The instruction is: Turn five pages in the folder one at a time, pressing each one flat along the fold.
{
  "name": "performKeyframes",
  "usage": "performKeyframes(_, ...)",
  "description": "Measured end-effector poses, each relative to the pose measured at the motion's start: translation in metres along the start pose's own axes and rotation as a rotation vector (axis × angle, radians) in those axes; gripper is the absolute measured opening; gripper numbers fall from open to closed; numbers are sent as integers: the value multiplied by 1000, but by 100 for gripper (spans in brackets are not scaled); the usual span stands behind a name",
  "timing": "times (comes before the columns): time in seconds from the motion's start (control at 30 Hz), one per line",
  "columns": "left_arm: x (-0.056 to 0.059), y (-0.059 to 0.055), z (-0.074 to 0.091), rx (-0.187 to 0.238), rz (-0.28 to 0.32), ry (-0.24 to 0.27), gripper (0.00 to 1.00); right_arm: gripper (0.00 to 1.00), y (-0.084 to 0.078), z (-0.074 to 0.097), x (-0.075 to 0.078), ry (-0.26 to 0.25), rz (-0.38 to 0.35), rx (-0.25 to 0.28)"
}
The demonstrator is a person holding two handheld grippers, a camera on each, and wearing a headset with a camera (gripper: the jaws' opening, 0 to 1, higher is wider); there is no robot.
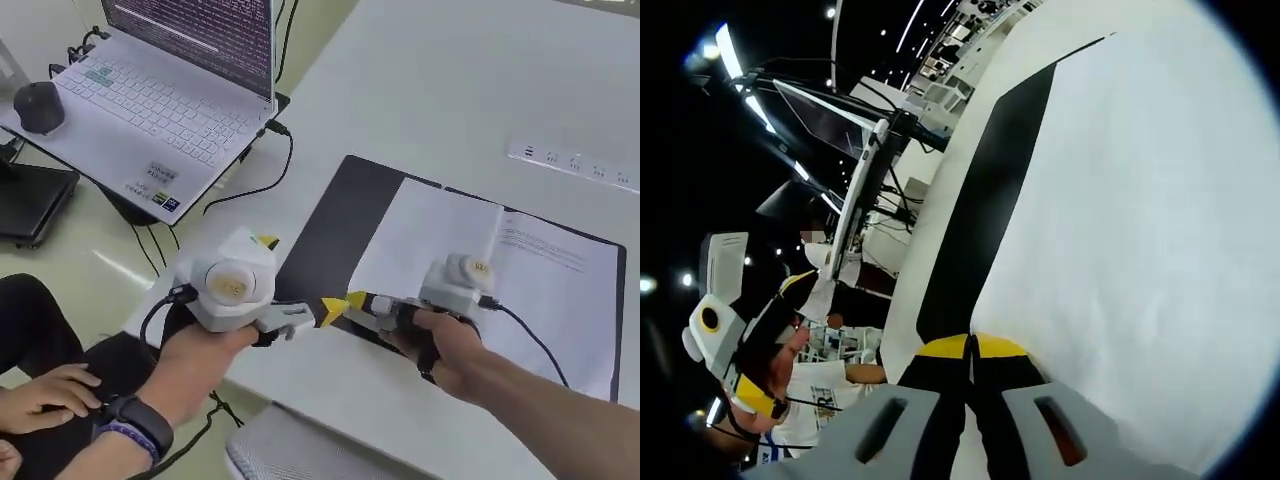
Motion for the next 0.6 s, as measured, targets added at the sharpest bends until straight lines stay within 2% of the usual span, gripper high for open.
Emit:
performKeyframes(0.17, 0, 0, 0, -4, -3, -2, 77, 1, 0, -1, -1, 6, 20, 3)
performKeyframes(0.4, 3, -1, -3, -10, 2, -13, 78, 10, -1, 0, -6, 33, 61, 8)
performKeyframes(0.6, 5, -4, -5, -24, -1, -24, 77, 18, 0, 1, -7, 61, 55, 14)
Point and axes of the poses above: the centre of the closed fingertips' face, and the gripper's own axes: z roughly backward along the fingers, x roughly to its right, y roughly out of its top, the point moved 10 cm from there along z, roughly backward along the fingers
